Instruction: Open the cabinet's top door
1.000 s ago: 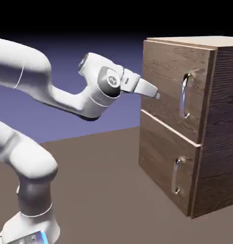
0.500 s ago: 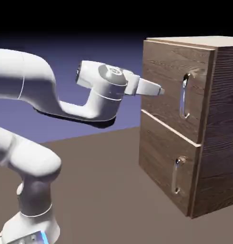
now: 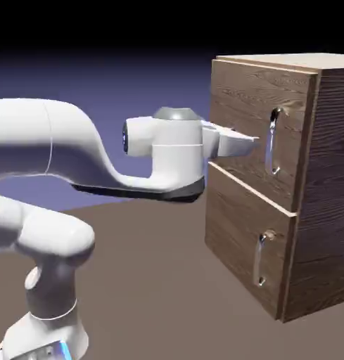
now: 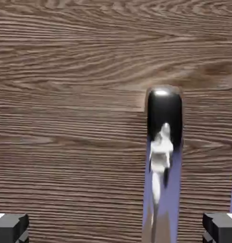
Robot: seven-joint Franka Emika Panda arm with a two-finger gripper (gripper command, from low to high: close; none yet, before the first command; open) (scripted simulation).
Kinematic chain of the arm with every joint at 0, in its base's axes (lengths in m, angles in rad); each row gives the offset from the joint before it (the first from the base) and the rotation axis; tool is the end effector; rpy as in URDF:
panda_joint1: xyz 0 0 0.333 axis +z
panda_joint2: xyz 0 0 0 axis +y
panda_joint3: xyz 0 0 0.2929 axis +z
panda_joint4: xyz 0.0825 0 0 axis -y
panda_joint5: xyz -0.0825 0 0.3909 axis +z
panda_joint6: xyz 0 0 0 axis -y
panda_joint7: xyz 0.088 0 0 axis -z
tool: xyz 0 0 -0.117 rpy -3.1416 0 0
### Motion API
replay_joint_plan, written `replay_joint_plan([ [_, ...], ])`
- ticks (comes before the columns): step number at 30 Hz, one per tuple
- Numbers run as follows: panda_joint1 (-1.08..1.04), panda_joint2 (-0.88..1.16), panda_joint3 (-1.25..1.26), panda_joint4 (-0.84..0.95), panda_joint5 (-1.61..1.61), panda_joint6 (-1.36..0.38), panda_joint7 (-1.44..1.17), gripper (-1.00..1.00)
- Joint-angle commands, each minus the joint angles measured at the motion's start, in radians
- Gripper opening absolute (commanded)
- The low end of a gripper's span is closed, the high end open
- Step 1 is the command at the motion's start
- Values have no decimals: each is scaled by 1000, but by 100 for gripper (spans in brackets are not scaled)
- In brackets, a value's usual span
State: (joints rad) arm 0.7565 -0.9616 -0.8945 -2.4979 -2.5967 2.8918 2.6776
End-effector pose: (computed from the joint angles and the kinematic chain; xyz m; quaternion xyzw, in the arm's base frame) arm 0.3996 -0.0542 0.5088 -0.6822 0.2616 -0.6309 0.2610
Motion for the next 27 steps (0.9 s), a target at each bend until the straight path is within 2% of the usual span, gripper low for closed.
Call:
replay_joint_plan([
  [1,12,-7,-15,5,-44,-2,32,0],
  [8,76,-40,-91,32,-265,-15,198,0],
  [13,253,36,-195,156,-294,-54,220,0],
  [14,253,36,-195,156,-294,-54,220,-100],
  [27,-182,36,182,-137,-34,-218,220,-100],
])
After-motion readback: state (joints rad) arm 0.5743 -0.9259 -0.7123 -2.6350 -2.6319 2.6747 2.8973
